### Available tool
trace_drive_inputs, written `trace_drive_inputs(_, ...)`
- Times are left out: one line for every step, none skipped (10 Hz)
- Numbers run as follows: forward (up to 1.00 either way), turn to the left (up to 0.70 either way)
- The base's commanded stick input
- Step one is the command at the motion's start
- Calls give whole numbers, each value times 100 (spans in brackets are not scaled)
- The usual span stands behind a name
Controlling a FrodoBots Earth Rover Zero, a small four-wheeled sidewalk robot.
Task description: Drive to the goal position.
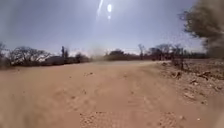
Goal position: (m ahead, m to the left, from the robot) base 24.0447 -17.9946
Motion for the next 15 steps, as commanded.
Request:
trace_drive_inputs(100, 0)
trace_drive_inputs(100, 0)
trace_drive_inputs(100, 0)
trace_drive_inputs(100, 0)
trace_drive_inputs(100, 0)
trace_drive_inputs(100, 0)
trace_drive_inputs(100, 0)
trace_drive_inputs(100, 0)
trace_drive_inputs(100, 0)
trace_drive_inputs(100, 0)
trace_drive_inputs(100, -11)
trace_drive_inputs(100, -24)
trace_drive_inputs(100, -27)
trace_drive_inputs(100, -27)
trace_drive_inputs(100, -21)
